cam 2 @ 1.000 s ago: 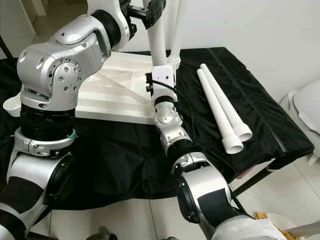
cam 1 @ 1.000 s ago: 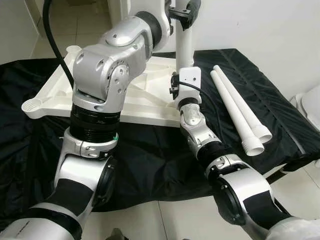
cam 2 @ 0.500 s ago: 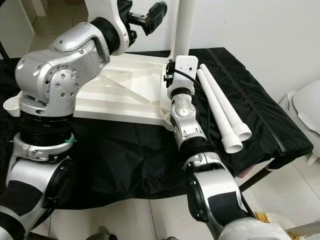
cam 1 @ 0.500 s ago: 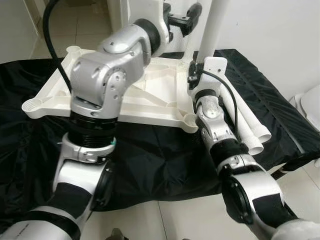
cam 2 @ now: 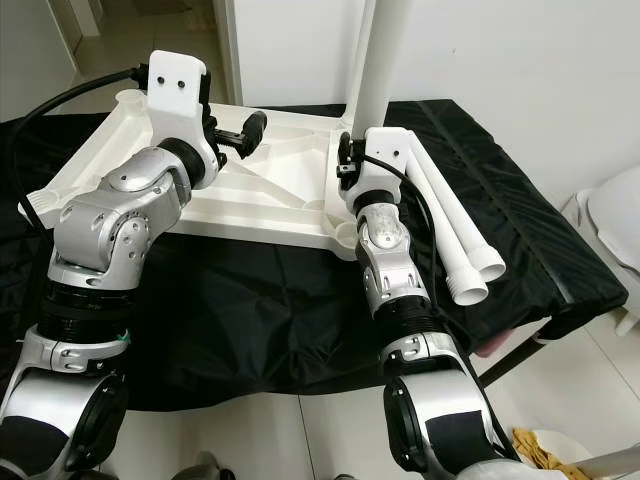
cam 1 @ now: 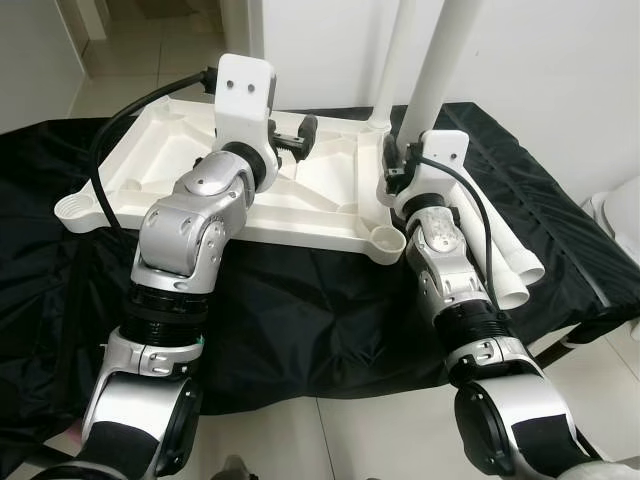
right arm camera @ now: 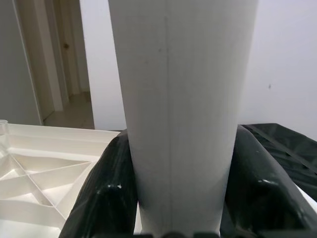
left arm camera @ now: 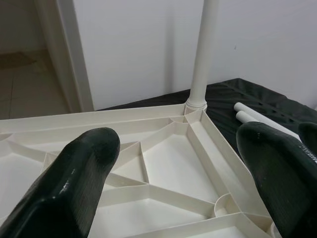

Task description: Building children table

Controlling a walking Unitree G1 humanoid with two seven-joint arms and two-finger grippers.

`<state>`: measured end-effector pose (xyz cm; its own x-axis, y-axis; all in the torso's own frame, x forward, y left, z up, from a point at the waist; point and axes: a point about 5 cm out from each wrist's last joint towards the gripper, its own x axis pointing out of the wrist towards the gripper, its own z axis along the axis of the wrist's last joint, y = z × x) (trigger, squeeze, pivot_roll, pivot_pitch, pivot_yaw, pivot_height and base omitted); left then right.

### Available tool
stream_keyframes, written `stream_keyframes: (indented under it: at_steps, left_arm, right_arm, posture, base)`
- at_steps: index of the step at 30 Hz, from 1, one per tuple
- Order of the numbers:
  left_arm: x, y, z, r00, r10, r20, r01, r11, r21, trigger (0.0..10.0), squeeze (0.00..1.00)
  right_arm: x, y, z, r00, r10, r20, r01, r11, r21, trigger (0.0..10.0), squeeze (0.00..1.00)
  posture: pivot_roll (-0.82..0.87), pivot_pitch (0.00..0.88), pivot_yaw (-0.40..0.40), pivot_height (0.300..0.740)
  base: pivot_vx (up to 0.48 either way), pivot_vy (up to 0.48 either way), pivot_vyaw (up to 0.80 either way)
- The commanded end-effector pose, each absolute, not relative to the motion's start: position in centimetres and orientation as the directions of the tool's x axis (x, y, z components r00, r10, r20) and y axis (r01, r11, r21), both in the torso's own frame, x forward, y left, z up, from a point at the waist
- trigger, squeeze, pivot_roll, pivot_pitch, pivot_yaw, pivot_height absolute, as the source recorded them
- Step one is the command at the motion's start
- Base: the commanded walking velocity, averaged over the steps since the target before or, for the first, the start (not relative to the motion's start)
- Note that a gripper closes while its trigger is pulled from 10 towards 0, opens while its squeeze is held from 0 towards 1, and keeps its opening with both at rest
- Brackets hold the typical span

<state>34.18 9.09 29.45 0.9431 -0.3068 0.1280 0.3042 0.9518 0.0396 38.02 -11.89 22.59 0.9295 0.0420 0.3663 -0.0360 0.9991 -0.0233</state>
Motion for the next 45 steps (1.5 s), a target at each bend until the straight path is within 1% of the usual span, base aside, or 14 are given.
stream_keyframes:
  at_steps: [1, 10, 12, 17, 20, 25, 28, 30, 31, 33, 34, 35, 41, 45]
  left_arm:
    - [34.1, 9.0, 28.7, 0.934, -0.324, 0.150, 0.321, 0.946, 0.045, 10.0, 0.00]
    - [34.0, 9.2, 26.6, 0.909, -0.340, 0.243, 0.360, 0.932, -0.040, 10.0, 0.00]
    - [34.4, 10.4, 25.4, 0.934, -0.228, 0.275, 0.250, 0.967, -0.045, 10.0, 0.00]
    - [34.4, 10.8, 24.7, 0.929, -0.211, 0.304, 0.222, 0.975, -0.004, 10.0, 0.00]
    - [34.6, 11.6, 24.3, 0.933, -0.134, 0.335, 0.117, 0.991, 0.068, 10.0, 0.00]
    - [34.6, 12.0, 24.0, 0.937, -0.105, 0.334, 0.082, 0.993, 0.083, 10.0, 0.00]
    - [34.0, 10.9, 23.4, 0.923, -0.248, 0.294, 0.247, 0.968, 0.042, 10.0, 0.00]
    - [32.6, 9.0, 22.9, 0.854, -0.446, 0.266, 0.429, 0.895, 0.122, 10.0, 0.00]
    - [32.6, 9.0, 22.9, 0.854, -0.446, 0.266, 0.429, 0.895, 0.122, 10.0, 0.00]
    - [31.7, 7.9, 22.1, 0.804, -0.552, 0.220, 0.523, 0.833, 0.179, 10.0, 0.00]
    - [31.7, 7.9, 22.1, 0.804, -0.552, 0.220, 0.523, 0.833, 0.179, 10.0, 0.00]
    - [30.8, 7.1, 21.2, 0.755, -0.627, 0.189, 0.597, 0.778, 0.195, 10.0, 0.00]
    - [29.1, 6.1, 19.3, 0.679, -0.725, 0.115, 0.701, 0.686, 0.195, 10.0, 0.00]
    - [28.8, 6.0, 18.9, 0.672, -0.734, 0.096, 0.709, 0.676, 0.201, 10.0, 0.00]
  right_arm:
    - [37.7, -12.4, 22.8, 0.930, 0.038, 0.366, -0.035, 0.999, -0.014, 10.0, 0.00]
    - [37.3, -12.6, 22.7, 0.937, 0.050, 0.347, -0.050, 0.999, -0.008, 10.0, 0.00]
    - [37.2, -12.6, 23.0, 0.933, 0.050, 0.356, -0.051, 0.999, -0.007, 10.0, 0.00]
    - [36.9, -12.7, 23.1, 0.934, 0.051, 0.353, -0.052, 0.999, -0.007, 10.0, 0.00]
    - [36.5, -12.7, 23.2, 0.933, 0.049, 0.358, -0.048, 0.999, -0.009, 10.0, 0.00]
    - [36.0, -12.7, 23.3, 0.929, 0.065, 0.364, -0.056, 0.998, -0.035, 10.0, 0.00]
    - [35.6, -12.9, 23.1, 0.929, 0.092, 0.358, -0.078, 0.996, -0.054, 10.0, 0.00]
    - [35.3, -12.9, 22.9, 0.931, 0.114, 0.347, -0.099, 0.993, -0.060, 10.0, 0.00]
    - [35.3, -12.9, 22.9, 0.931, 0.114, 0.347, -0.099, 0.993, -0.060, 10.0, 0.00]
    - [35.2, -13.0, 22.6, 0.934, 0.126, 0.335, -0.115, 0.992, -0.053, 10.0, 0.00]
    - [35.2, -13.0, 22.6, 0.934, 0.126, 0.335, -0.115, 0.992, -0.053, 10.0, 0.00]
    - [35.1, -13.2, 22.2, 0.939, 0.135, 0.317, -0.125, 0.991, -0.053, 10.0, 0.00]
    - [35.2, -13.7, 21.7, 0.946, 0.154, 0.286, -0.142, 0.988, -0.060, 10.0, 0.00]
    - [35.1, -13.7, 21.6, 0.945, 0.172, 0.278, -0.159, 0.985, -0.069, 10.0, 0.00]
  posture:
    - [0.00, 0.000, -0.023, 0.740]
    - [-0.01, 0.000, -0.023, 0.740]
    - [-0.03, 0.006, -0.012, 0.740]
    - [-0.04, 0.010, -0.006, 0.740]
    - [-0.05, 0.015, 0.001, 0.740]
    - [-0.06, 0.018, 0.011, 0.740]
    - [-0.06, 0.023, 0.016, 0.740]
    - [-0.05, 0.027, 0.015, 0.740]
    - [-0.05, 0.027, 0.015, 0.740]
    - [-0.05, 0.028, 0.015, 0.740]
    - [-0.05, 0.028, 0.015, 0.740]
    - [-0.04, 0.032, 0.015, 0.740]
    - [-0.04, 0.040, 0.012, 0.740]
    - [-0.04, 0.041, 0.011, 0.740]
  base:
    - [0.000, 0.000, 0.00]
    - [0.000, 0.000, 0.00]
    - [0.000, 0.000, 0.00]
    - [0.000, 0.000, 0.00]
    - [0.000, 0.000, 0.00]
    - [0.000, 0.000, 0.00]
    - [0.000, 0.000, 0.00]
    - [0.000, 0.000, 0.00]
    - [0.000, 0.000, 0.00]
    - [0.000, 0.000, 0.00]
    - [0.000, 0.000, 0.00]
    - [0.000, 0.000, 0.00]
    - [0.000, 0.000, 0.00]
    - [0.000, 0.000, 0.00]
